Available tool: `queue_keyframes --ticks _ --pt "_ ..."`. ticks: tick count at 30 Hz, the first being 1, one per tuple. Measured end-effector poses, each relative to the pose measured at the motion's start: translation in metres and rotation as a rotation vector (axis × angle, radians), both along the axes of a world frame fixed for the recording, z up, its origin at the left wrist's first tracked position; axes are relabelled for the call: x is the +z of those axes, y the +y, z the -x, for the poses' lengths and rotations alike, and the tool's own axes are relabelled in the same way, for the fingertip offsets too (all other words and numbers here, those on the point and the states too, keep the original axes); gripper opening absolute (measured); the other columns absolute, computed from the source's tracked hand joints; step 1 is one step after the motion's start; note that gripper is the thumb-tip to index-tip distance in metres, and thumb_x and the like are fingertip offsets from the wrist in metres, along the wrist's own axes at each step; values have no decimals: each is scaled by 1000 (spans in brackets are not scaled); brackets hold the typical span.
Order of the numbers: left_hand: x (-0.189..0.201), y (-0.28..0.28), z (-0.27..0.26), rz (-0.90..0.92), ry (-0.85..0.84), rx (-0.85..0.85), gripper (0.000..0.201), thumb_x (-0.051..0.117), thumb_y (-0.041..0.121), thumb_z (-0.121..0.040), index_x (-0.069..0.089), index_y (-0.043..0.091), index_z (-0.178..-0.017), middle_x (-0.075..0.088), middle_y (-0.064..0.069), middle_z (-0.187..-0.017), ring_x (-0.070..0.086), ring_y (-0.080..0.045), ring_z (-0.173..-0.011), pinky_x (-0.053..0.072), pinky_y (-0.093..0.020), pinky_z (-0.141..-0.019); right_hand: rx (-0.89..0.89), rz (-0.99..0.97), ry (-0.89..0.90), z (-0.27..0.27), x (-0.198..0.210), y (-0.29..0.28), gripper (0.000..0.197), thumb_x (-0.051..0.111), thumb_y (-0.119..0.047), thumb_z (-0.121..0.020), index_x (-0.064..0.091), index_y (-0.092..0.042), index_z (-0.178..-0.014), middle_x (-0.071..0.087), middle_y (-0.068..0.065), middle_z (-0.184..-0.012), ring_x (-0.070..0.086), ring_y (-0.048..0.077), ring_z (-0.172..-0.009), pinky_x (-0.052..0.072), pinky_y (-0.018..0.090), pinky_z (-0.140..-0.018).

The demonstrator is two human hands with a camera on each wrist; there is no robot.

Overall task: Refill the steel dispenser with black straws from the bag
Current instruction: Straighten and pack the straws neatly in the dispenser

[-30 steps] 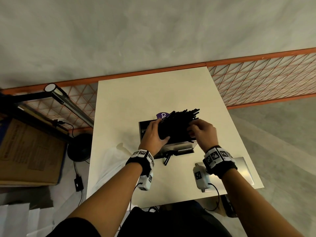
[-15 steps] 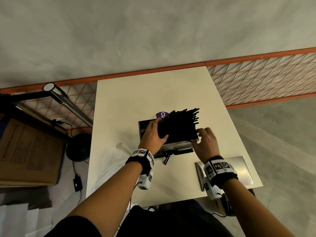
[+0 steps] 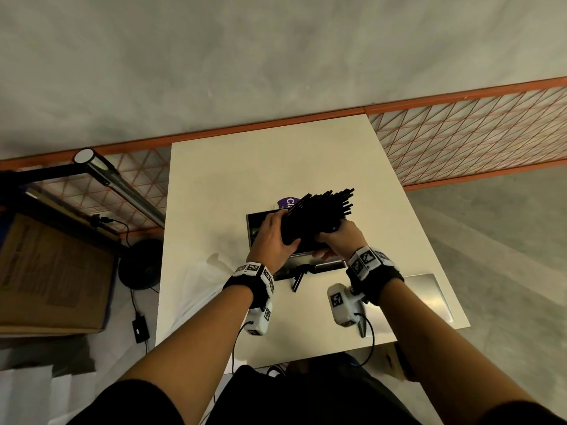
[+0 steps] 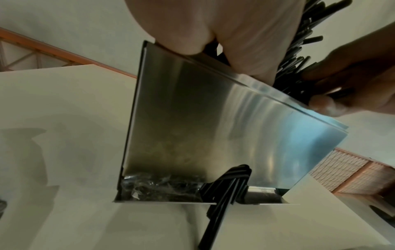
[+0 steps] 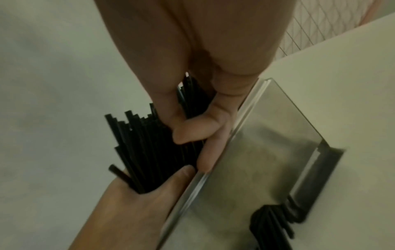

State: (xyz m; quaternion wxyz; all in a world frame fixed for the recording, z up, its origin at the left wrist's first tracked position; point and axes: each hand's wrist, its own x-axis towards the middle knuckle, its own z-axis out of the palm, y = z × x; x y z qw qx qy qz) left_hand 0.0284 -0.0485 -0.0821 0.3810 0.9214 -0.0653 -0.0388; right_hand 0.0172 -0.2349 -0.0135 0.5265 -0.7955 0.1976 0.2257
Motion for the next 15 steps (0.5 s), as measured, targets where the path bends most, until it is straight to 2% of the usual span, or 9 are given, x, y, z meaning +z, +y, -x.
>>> queue_keyframes --ticks 3,5,6,7,9,12,15 --pt "0 0 0 15 -5 -6 76 81 28 -83 42 17 -147 48 -5 -142 53 -24 -130 49 -43 -108 -45 -29 26 -12 -3 1 27 73 -13 -79 66 2 -101 74 17 -76 72 33 -62 60 39 -58" --pt "0 1 0 26 -11 -23 77 81 29 -82 42 17 -147 48 -4 -141 53 -24 -129 49 -42 -108 -34 82 11 -20 -11 1 41 75 -30 -71 67 -5 -101 75 12 -86 71 31 -71 59 39 -65" --pt "1 1 0 31 -11 -30 77 82 29 -81 42 17 -147 47 -4 -141 53 -23 -129 49 -41 -108 -5 174 -9 -22 -11 2 45 75 -36 -70 66 -8 -104 74 8 -94 70 30 -79 56 35 -70" --pt "1 2 1 33 -8 -35 79 82 30 -80 42 17 -147 47 -4 -142 52 -23 -130 48 -41 -108 24 265 -28 -23 -11 4 45 73 -37 -74 64 -9 -108 70 6 -100 67 30 -88 51 31 -72" --pt "1 2 1 38 0 -35 81 83 31 -79 42 17 -147 46 -3 -143 52 -22 -130 48 -40 -109 50 366 -76 -24 -9 10 41 69 -33 -83 62 -7 -114 68 13 -109 63 34 -101 47 31 -75" --pt "0 2 0 59 16 -26 84 84 31 -76 41 17 -147 45 -2 -143 51 -22 -131 48 -42 -109 47 380 -97 -26 -12 15 36 64 -29 -86 64 -5 -113 67 18 -113 62 37 -103 45 30 -74" --pt "1 1 0 45 19 -23 85 85 31 -77 41 17 -148 44 -2 -144 51 -22 -132 47 -42 -110 37 399 -67 -27 -16 15 41 64 -32 -85 62 -6 -117 66 19 -116 62 38 -104 44 30 -73"
